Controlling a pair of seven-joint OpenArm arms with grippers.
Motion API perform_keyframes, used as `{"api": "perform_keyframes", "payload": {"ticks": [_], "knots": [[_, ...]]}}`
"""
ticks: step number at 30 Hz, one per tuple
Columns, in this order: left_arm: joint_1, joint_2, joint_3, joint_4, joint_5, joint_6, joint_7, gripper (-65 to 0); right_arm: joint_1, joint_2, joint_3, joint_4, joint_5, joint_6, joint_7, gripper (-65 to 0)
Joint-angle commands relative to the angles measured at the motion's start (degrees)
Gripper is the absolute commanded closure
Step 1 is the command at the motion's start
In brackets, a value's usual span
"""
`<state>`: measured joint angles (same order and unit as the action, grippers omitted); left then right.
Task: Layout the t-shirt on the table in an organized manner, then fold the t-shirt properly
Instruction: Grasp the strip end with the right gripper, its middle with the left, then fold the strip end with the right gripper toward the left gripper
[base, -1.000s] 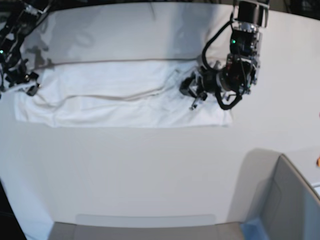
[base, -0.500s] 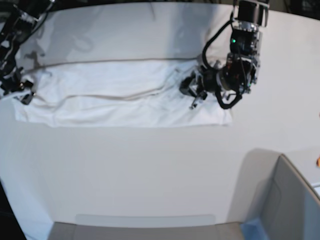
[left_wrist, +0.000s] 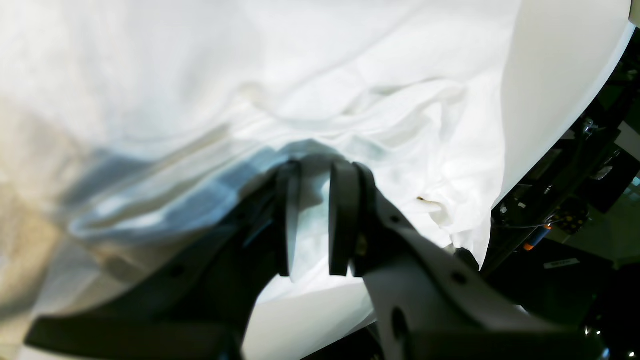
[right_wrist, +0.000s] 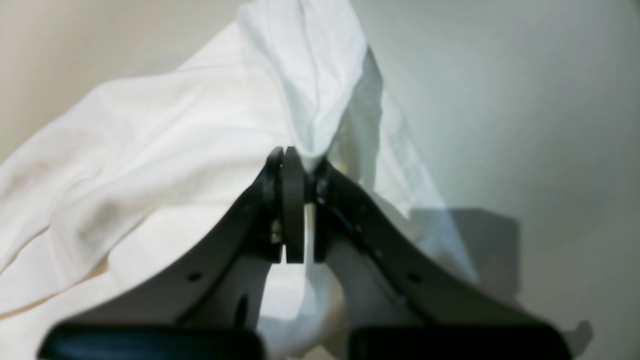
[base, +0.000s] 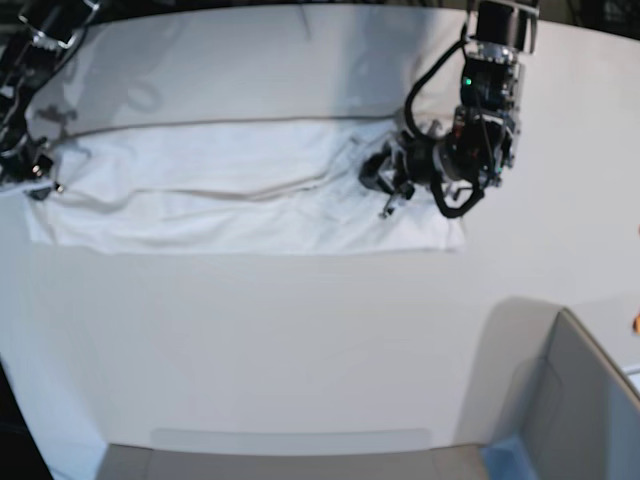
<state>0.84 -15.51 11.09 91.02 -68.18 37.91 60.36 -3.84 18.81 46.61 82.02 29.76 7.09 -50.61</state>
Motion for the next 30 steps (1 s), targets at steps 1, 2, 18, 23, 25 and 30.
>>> {"api": "perform_keyframes", "payload": {"ticks": [1,2,18,23,25,30], "knots": [[0.61,-0.45,0.03,-0.08,1.77,2.09,1.40,-12.9,0.54,1.54,1.17,1.01,0.26,0.16,1.51,0.0],[0.61,-0.45,0.03,-0.08,1.77,2.09,1.40,-12.9,0.54,1.72,2.05,1.10,0.26,0.16,1.51,0.0],[0.61,-0.18,0.20,-0.08,1.77,2.09,1.40,-12.9,-1.39,4.27,5.83,-2.33,0.26,0.16,1.42,0.0],[0.61,-0.10,0.03,-0.08,1.77,2.09,1.40,-12.9,-3.50,4.27,4.60,-1.45,0.35,0.16,-0.34,-13.4],[0.61,-0.10,-0.06,-0.08,1.77,2.09,1.40,-12.9,-4.82,4.18,4.60,-0.39,0.35,0.16,-0.34,-19.1],[0.61,-0.10,0.29,-0.08,1.77,2.09,1.40,-12.9,-6.14,4.09,7.68,2.16,0.35,0.16,-0.34,-26.9]]}}
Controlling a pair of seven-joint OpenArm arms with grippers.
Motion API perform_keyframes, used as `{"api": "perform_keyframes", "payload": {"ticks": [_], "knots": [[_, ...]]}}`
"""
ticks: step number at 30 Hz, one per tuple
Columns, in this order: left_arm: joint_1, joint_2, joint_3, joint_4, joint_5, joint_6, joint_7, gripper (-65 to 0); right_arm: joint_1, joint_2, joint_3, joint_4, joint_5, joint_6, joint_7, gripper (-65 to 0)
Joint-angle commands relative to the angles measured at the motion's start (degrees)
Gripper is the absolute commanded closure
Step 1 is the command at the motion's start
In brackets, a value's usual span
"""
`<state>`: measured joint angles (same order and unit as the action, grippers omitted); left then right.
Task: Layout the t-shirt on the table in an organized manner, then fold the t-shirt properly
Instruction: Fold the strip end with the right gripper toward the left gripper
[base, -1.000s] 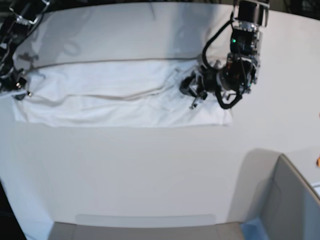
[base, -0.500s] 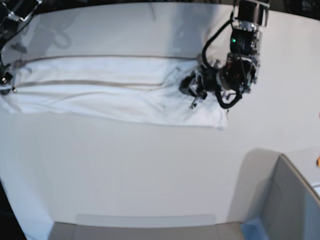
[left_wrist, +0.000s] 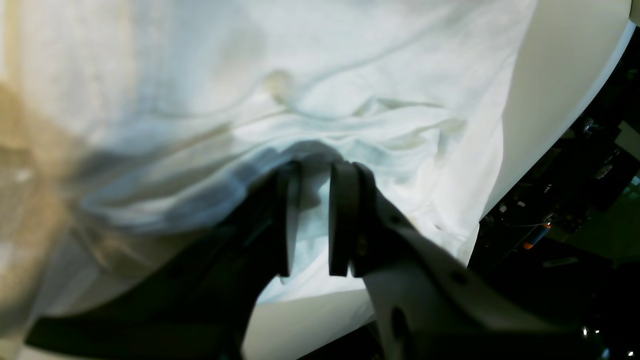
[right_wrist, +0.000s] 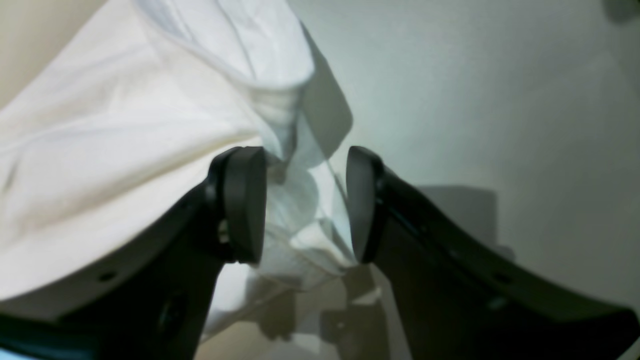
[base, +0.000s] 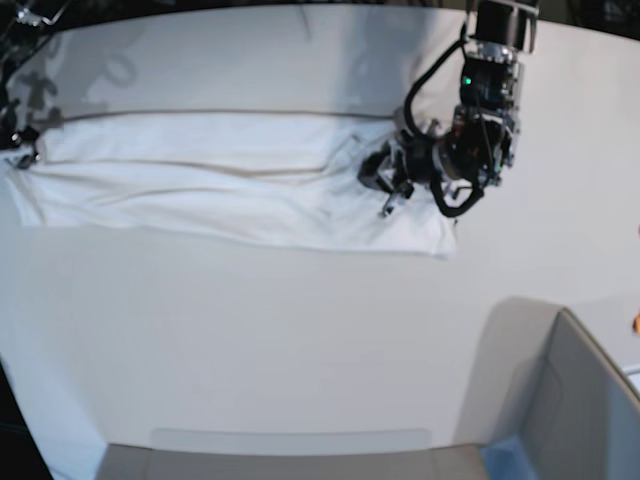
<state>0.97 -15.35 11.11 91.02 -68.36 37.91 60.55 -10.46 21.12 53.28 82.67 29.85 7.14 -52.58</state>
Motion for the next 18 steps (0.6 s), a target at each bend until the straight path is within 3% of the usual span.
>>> {"api": "perform_keyframes", "payload": {"ticks": [1,8,12,18], "knots": [[0.48,-0.16,0.27,-0.08,1.94,2.09,1.20,-12.9,0.48,1.69,2.50,2.12,0.26,0.12,1.54,-26.9],[0.48,0.45,0.36,-0.08,1.94,2.09,1.20,-12.9,-0.57,2.57,5.93,3.70,0.62,1.44,1.81,-26.9],[0.57,0.54,0.36,-0.08,1.94,2.09,1.20,-12.9,-2.77,4.41,4.26,3.70,6.24,5.30,1.72,-26.9],[1.27,0.54,0.36,-0.08,1.94,2.09,1.20,-12.9,-4.71,6.17,2.15,3.70,10.81,5.65,1.90,-26.9]]}}
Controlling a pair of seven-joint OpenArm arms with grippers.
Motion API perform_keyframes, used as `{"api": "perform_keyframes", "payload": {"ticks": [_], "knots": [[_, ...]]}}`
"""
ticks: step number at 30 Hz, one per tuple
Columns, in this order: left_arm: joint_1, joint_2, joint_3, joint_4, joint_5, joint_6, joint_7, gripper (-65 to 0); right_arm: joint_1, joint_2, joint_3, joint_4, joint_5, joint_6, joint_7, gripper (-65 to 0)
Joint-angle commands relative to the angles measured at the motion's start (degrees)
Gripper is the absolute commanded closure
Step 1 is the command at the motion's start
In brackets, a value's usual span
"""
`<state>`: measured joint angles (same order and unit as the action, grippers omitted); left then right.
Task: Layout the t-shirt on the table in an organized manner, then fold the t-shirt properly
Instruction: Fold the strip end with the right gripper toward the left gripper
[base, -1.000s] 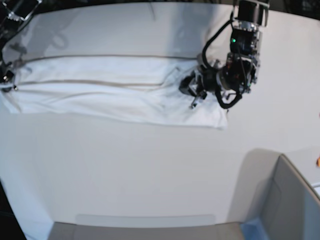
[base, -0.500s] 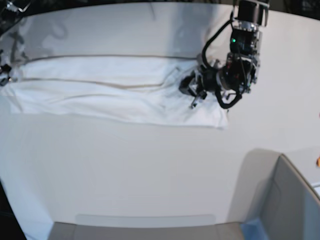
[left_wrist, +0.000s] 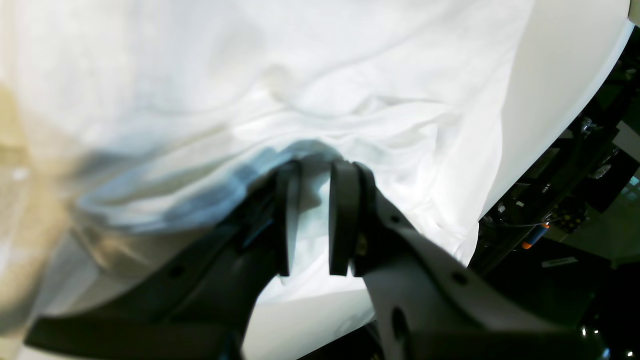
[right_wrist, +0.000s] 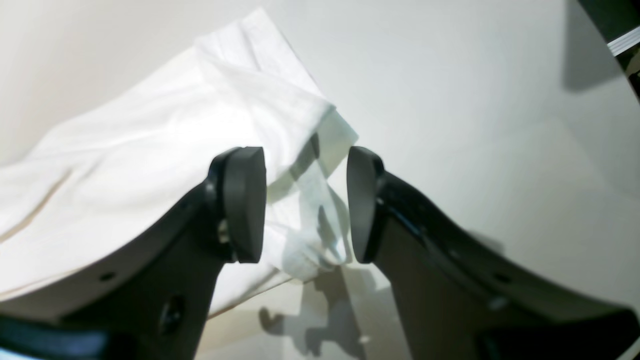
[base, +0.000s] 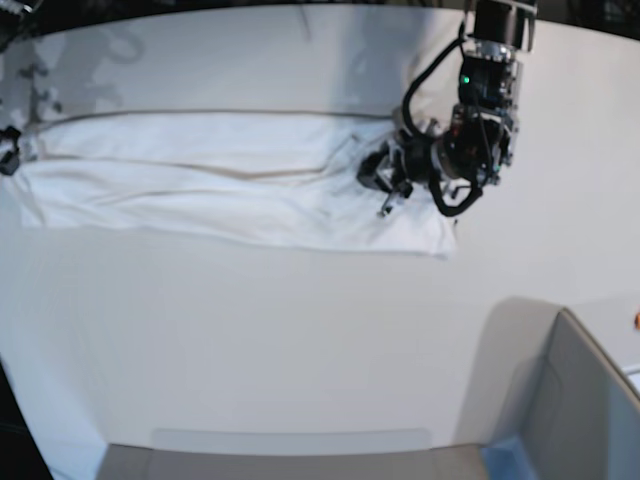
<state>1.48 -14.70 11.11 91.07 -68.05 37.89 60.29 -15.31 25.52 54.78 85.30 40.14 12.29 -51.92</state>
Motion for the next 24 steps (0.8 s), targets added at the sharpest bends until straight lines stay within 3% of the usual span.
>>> {"api": "perform_keyframes", "payload": {"ticks": [1,7,15,24], "knots": [[0.77,-0.11,0.36,-0.12,1.63,2.11,1.47,-12.9,0.32,1.78,0.73,1.08,0.52,0.50,1.24,-26.9],[0.85,-0.11,0.36,-0.12,1.63,2.11,1.47,-12.9,1.73,1.87,0.47,-0.68,0.43,0.50,1.24,-26.9],[0.85,-0.11,0.01,-0.12,1.55,2.11,1.47,-12.9,5.86,5.56,-0.06,-9.91,0.34,0.50,1.33,-26.9],[0.85,1.12,0.01,-0.12,1.63,2.11,1.47,-12.9,7.09,6.00,-8.94,-11.85,0.34,0.41,4.93,-26.9]]}}
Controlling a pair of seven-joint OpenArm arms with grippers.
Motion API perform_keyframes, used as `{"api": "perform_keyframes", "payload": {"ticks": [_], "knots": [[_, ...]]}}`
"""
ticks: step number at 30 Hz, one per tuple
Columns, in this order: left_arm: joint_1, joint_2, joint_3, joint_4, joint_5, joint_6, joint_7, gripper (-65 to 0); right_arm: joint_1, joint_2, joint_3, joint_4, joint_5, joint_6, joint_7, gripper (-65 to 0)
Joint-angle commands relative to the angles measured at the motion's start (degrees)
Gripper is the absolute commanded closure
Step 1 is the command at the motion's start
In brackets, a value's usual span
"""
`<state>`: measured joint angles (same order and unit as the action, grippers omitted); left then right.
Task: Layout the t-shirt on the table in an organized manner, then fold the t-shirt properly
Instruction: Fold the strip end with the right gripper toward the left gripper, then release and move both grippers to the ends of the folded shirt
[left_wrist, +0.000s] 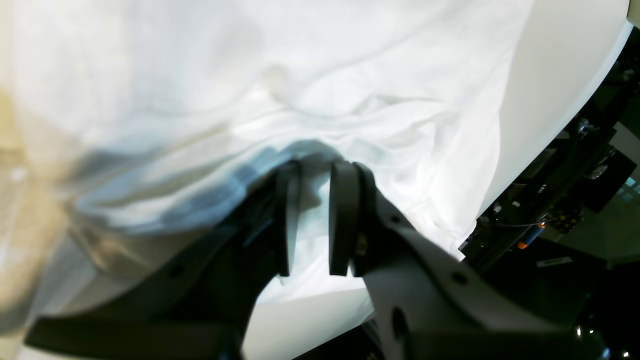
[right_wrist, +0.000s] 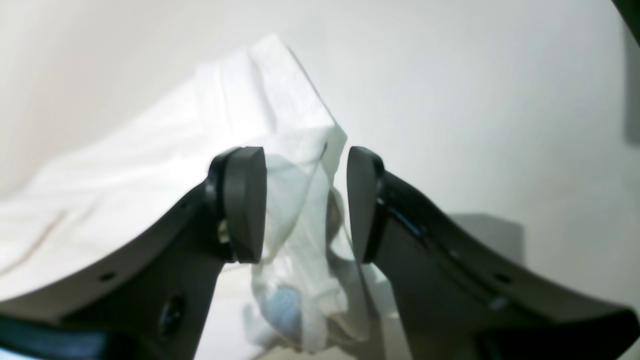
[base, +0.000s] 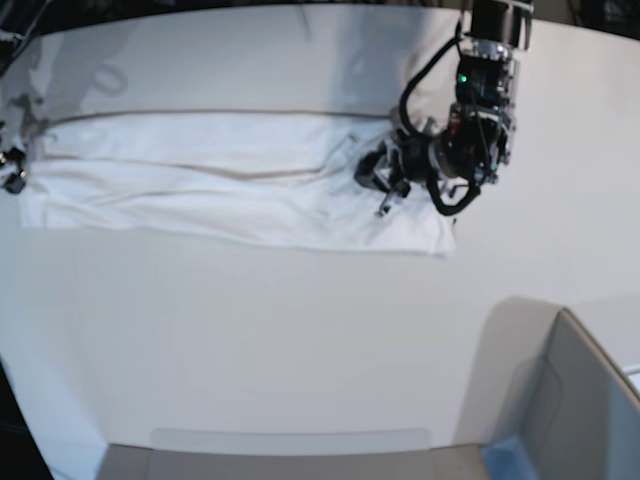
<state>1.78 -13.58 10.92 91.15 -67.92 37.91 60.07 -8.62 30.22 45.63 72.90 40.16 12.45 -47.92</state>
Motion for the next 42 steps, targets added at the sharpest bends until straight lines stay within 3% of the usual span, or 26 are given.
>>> {"api": "perform_keyframes", "payload": {"ticks": [1,13,18,21,27,31,38,42], "knots": [[0.55,0.00,0.20,-0.21,1.50,2.09,1.68,-12.9,0.49,1.39,-0.31,-0.42,0.32,0.17,0.93,-26.9],[0.55,0.27,0.20,-0.21,1.50,2.09,1.68,-12.9,1.81,0.33,-1.01,-4.55,0.41,0.17,0.58,-26.9],[0.46,0.35,0.47,-0.21,1.24,2.09,1.68,-12.9,1.55,0.33,-8.57,-4.55,0.41,0.26,0.76,-26.6],[0.46,0.35,0.47,-0.21,1.15,2.09,1.77,-12.9,1.55,0.16,-11.65,-4.55,0.41,0.26,0.84,-21.2],[0.55,0.35,0.55,-0.21,1.06,2.09,2.04,-12.9,1.99,-0.90,-11.56,-4.38,0.50,0.17,0.84,0.0],[0.55,0.35,0.55,2.96,0.98,2.09,2.30,-12.9,2.07,-0.46,-11.47,-4.02,0.50,0.17,0.93,0.0],[0.11,1.23,0.64,17.55,0.45,2.09,2.39,-12.9,5.50,1.21,-6.90,-3.67,0.41,0.17,2.69,0.0],[0.02,1.14,0.55,20.89,-1.40,2.09,2.21,-12.9,5.41,2.09,-6.99,1.51,0.41,0.08,2.69,0.0]]}}
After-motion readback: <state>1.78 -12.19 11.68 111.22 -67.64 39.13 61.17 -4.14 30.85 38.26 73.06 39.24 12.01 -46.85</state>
